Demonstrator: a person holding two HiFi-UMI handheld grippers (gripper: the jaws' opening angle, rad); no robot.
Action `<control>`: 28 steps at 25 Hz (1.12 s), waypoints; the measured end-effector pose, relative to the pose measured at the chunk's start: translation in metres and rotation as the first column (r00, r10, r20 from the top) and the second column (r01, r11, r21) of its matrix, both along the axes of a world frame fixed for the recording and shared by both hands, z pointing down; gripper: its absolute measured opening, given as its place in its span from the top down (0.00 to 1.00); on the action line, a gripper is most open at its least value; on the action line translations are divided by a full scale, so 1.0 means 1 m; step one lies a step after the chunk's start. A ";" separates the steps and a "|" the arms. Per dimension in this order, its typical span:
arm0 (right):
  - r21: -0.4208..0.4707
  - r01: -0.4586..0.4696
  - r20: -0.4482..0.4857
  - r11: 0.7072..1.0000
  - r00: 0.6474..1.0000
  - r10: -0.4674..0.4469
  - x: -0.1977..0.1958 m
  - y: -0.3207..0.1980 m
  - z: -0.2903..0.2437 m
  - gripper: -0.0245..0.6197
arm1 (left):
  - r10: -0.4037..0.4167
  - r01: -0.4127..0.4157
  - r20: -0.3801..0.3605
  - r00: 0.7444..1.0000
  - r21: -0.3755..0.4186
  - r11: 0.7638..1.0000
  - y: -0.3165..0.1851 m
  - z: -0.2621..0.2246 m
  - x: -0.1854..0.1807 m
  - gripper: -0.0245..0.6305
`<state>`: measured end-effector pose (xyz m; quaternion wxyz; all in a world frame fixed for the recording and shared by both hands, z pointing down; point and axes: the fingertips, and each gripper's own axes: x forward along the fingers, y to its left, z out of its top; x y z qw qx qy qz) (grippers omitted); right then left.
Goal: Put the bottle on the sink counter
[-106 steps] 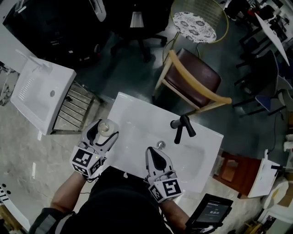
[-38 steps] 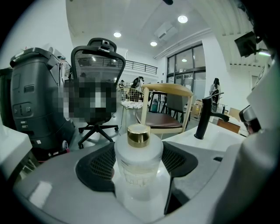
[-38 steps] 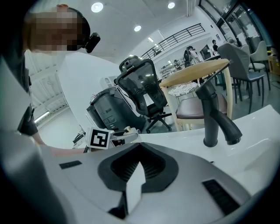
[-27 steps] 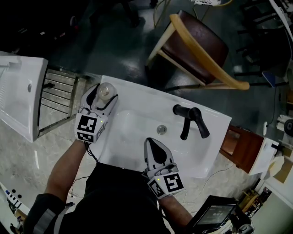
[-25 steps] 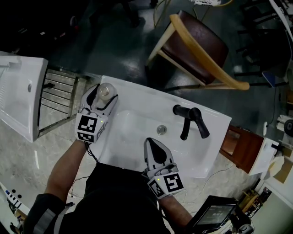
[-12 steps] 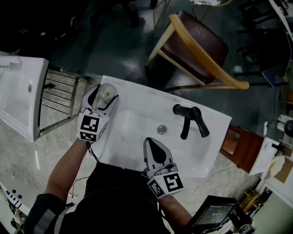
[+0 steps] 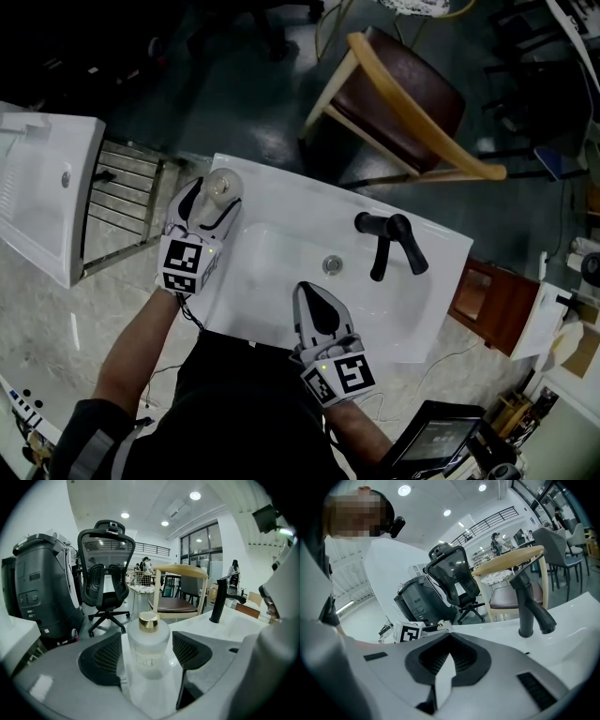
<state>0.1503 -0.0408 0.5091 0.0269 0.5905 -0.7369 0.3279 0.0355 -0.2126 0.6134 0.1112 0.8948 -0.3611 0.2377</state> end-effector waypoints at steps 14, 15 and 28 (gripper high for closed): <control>0.072 0.002 -0.027 0.997 1.000 0.000 -0.007 0.012 -0.027 0.97 | -0.026 0.018 -0.083 0.996 -0.101 0.995 0.067 -0.048 -0.037 0.46; 0.076 0.005 -0.027 0.997 1.000 -0.003 -0.009 0.014 -0.029 0.97 | -0.028 0.019 -0.087 0.996 -0.109 0.994 0.072 -0.050 -0.039 0.46; 0.123 0.027 -0.043 0.992 0.999 -0.022 -0.023 0.033 -0.056 0.97 | 0.001 -0.008 -0.190 0.982 -0.033 0.999 0.122 -0.125 -0.050 0.53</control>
